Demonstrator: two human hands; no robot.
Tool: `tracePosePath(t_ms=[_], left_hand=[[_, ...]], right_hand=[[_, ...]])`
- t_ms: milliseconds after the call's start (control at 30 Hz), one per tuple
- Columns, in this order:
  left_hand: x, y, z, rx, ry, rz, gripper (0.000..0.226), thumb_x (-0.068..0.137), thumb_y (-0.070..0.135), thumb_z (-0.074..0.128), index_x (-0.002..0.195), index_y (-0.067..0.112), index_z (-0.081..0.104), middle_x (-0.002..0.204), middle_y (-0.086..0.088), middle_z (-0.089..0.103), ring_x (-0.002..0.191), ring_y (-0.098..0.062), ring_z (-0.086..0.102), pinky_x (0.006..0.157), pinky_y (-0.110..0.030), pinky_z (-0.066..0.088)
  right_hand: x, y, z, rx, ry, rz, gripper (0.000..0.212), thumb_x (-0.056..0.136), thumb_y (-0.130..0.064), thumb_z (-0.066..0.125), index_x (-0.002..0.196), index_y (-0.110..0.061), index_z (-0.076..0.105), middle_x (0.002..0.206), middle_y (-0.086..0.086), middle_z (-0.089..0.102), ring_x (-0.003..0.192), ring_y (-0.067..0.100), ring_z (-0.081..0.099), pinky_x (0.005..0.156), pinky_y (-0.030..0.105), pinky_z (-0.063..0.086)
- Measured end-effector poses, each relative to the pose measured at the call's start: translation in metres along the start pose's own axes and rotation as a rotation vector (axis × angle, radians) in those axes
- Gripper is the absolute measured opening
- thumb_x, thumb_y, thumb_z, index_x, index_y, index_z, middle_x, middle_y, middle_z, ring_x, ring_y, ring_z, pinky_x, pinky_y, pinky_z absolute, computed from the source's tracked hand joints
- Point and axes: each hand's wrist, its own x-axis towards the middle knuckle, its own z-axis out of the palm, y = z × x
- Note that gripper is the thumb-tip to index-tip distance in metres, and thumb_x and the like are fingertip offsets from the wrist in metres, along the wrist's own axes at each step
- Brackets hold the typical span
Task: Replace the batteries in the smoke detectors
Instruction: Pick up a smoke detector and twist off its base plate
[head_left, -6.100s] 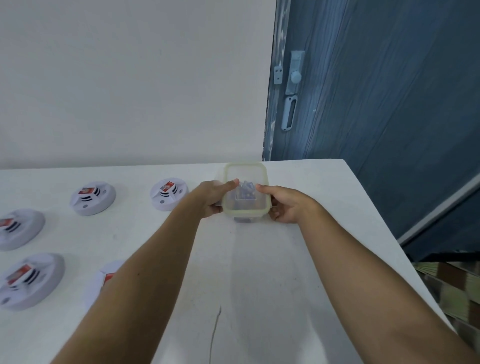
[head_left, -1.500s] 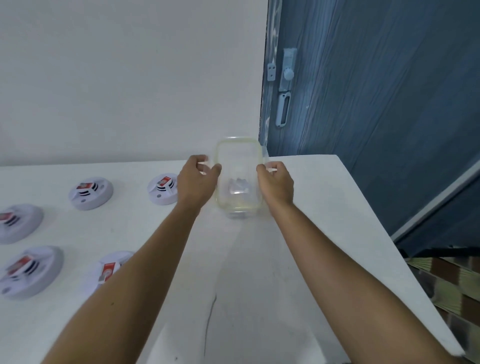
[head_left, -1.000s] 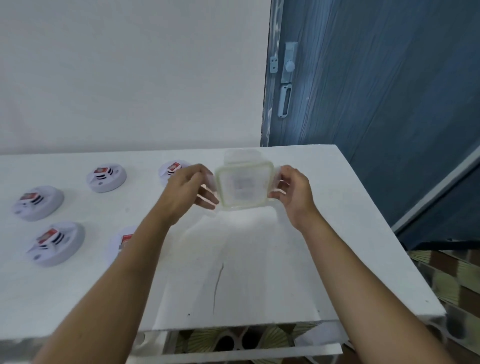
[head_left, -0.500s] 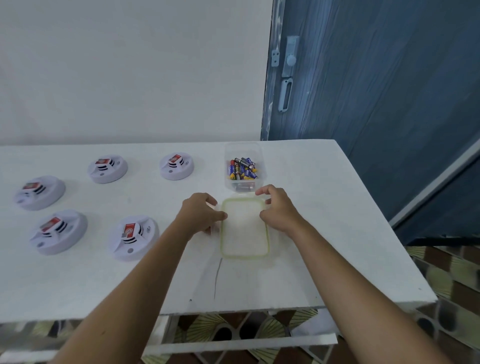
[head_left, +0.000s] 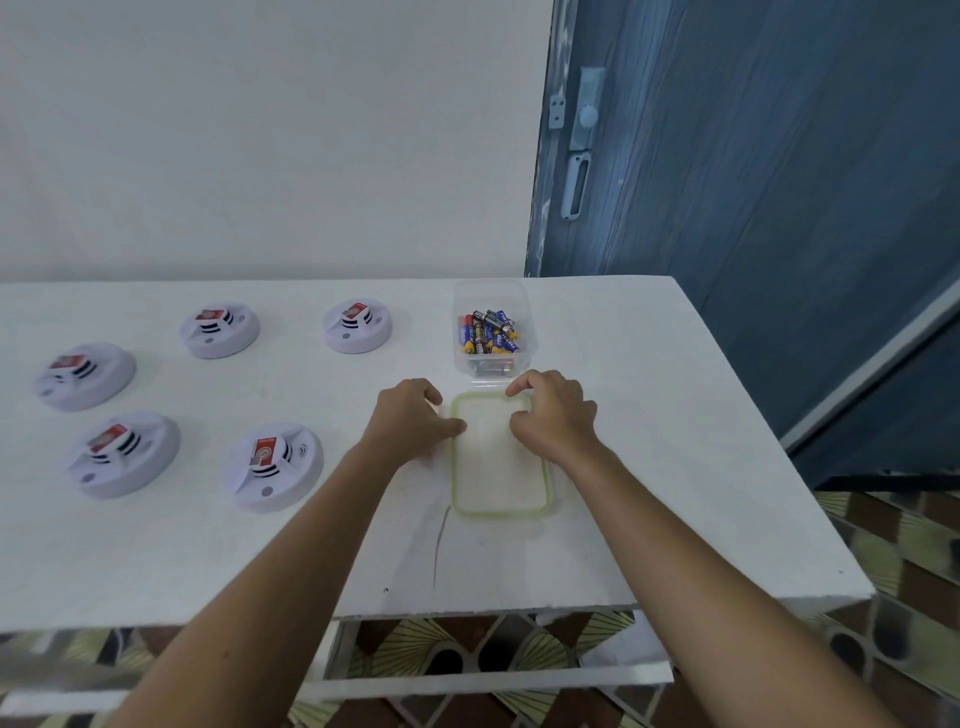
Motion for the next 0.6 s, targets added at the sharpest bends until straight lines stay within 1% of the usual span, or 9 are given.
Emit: tracePosePath(t_ms=[33,100,200,267,300,367,400,500,600], left_hand=[[0.000,0.000,-0.001,0.013,-0.005,0.014,0.041,0.073,0.037,0.081,0.101,0.013,0.062,0.083,0.001,0.064,0.073,-0.016,0.061,0.058,-0.024,0.045],[-0.001,0.000,-0.005,0.050,-0.009,0.062,0.042,0.075,0.041,0.079,0.104,0.016,0.061,0.088,0.002,0.064,0.080,-0.018,0.060,0.065,-0.027,0.046],[-0.008,-0.001,-0.022,0.092,-0.009,0.141,0.035,0.079,0.041,0.074,0.105,0.021,0.062,0.093,0.005,0.067,0.088,-0.016,0.058,0.069,-0.025,0.039],[-0.014,-0.006,-0.038,0.111,0.014,0.158,0.028,0.082,0.039,0.072,0.102,0.023,0.063,0.090,0.007,0.068,0.084,-0.014,0.059,0.066,-0.021,0.038],[-0.018,-0.011,-0.046,0.126,0.035,0.147,0.023,0.083,0.037,0.071,0.099,0.022,0.063,0.088,0.006,0.068,0.083,-0.014,0.060,0.065,-0.020,0.039],[-0.024,-0.026,-0.062,0.181,0.108,0.094,0.019,0.082,0.037,0.071,0.091,0.023,0.062,0.089,0.005,0.065,0.088,-0.019,0.059,0.067,-0.025,0.042],[-0.027,-0.035,-0.069,0.233,0.146,0.049,0.021,0.081,0.040,0.071,0.089,0.025,0.060,0.093,0.005,0.062,0.096,-0.022,0.057,0.073,-0.030,0.043],[-0.036,-0.059,-0.086,0.449,0.131,-0.151,0.046,0.073,0.063,0.069,0.102,0.029,0.057,0.115,0.000,0.048,0.117,-0.028,0.041,0.091,-0.044,0.036],[-0.042,-0.078,-0.095,0.508,0.001,-0.266,0.082,0.062,0.077,0.067,0.125,0.029,0.046,0.132,-0.005,0.040,0.125,-0.031,0.033,0.094,-0.051,0.035]], right_hand=[[0.000,-0.003,0.002,-0.012,0.031,-0.021,0.040,0.083,-0.009,0.053,0.117,-0.028,0.061,0.131,0.000,0.053,0.124,0.025,0.042,0.087,0.035,0.025],[-0.002,-0.013,0.006,0.031,0.074,-0.082,0.034,0.085,-0.010,0.054,0.112,-0.027,0.064,0.128,-0.002,0.057,0.123,0.024,0.044,0.090,0.035,0.026],[-0.010,-0.034,0.012,0.308,0.093,-0.202,0.027,0.084,-0.006,0.056,0.100,-0.025,0.066,0.118,-0.006,0.063,0.112,0.020,0.052,0.096,0.035,0.039],[-0.017,-0.054,0.016,0.498,0.055,-0.243,0.026,0.085,-0.002,0.056,0.097,-0.021,0.069,0.107,-0.007,0.067,0.096,0.011,0.058,0.085,0.024,0.047],[-0.020,-0.063,0.018,0.554,0.025,-0.254,0.026,0.085,-0.001,0.055,0.097,-0.019,0.070,0.103,-0.008,0.068,0.088,0.006,0.058,0.077,0.017,0.047],[-0.024,-0.081,0.027,0.619,-0.037,-0.253,0.027,0.085,-0.001,0.054,0.096,-0.019,0.071,0.097,-0.011,0.069,0.077,-0.002,0.058,0.068,0.011,0.043],[-0.024,-0.089,0.033,0.643,-0.072,-0.241,0.027,0.086,-0.002,0.054,0.096,-0.020,0.071,0.097,-0.011,0.070,0.076,-0.003,0.058,0.067,0.010,0.043],[-0.026,-0.109,0.052,0.655,-0.167,-0.201,0.025,0.088,-0.006,0.054,0.098,-0.021,0.072,0.099,-0.010,0.071,0.085,0.001,0.061,0.072,0.012,0.043],[-0.025,-0.124,0.072,0.636,-0.262,-0.167,0.025,0.088,-0.006,0.055,0.103,-0.017,0.072,0.097,-0.012,0.067,0.093,0.006,0.060,0.082,0.019,0.043]])
